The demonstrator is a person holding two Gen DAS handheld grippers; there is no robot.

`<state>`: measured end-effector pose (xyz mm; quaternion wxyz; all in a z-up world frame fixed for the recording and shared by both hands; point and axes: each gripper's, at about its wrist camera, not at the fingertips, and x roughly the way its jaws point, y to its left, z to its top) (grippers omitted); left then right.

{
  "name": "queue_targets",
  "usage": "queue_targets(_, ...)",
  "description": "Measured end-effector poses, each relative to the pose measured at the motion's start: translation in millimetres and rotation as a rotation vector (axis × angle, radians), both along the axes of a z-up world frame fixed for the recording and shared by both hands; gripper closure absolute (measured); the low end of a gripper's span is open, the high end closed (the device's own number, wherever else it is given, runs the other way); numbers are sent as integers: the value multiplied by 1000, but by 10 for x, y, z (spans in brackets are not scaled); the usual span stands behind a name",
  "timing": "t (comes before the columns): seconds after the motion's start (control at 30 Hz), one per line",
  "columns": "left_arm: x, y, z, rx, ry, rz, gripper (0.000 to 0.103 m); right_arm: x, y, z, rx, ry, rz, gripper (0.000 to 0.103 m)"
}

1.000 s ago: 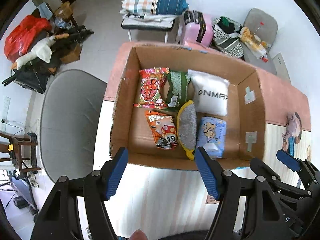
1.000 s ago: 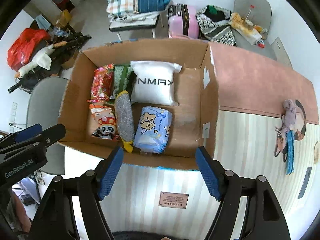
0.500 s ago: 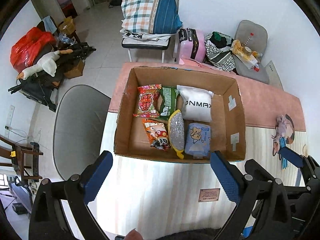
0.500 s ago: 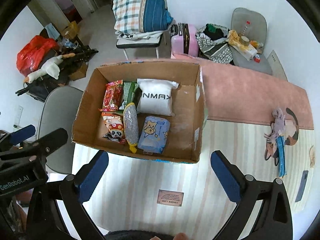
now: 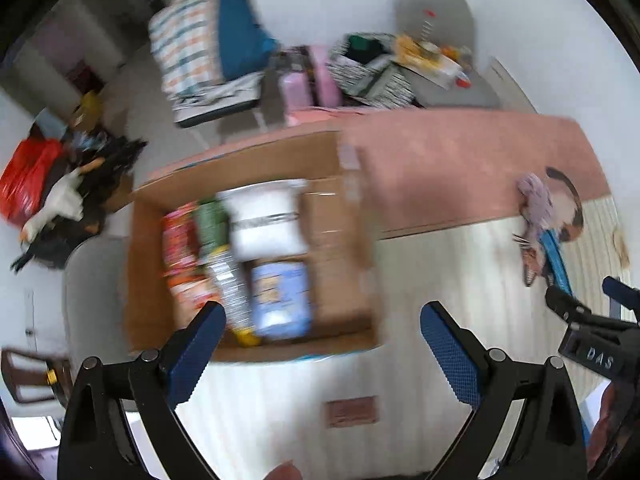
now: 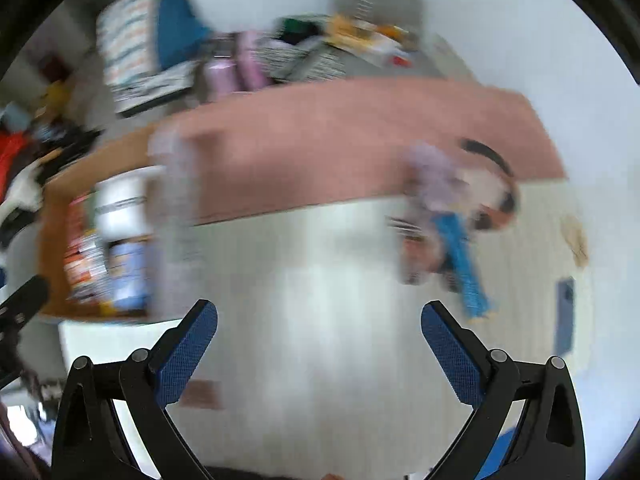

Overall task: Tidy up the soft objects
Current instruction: 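Grasp the lilac cloth with the left gripper while the right grasps the blue tube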

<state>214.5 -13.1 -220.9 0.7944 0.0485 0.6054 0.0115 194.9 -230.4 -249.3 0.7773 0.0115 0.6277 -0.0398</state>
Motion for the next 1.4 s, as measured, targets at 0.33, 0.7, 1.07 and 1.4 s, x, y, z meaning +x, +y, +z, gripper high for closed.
queue_targets(0.33, 1135, -1898, -773, 2, 154, -266, 3, 456, -1780, -938, 7, 123, -171, 12)
queue_targets(0.7, 1924, -2955, -1728, -100, 482, -372, 7, 754, -2263, -1691, 111, 242, -144, 26)
queue_targets(1.07, 2057, -3185, -2167, -180, 588, -317, 7, 623, -2583, -1878, 188, 268, -178, 33)
queue_targets(1.4, 2052, -3341, -2159, -53, 511, -376, 38, 705, -2400, -2017, 148, 283, -167, 44)
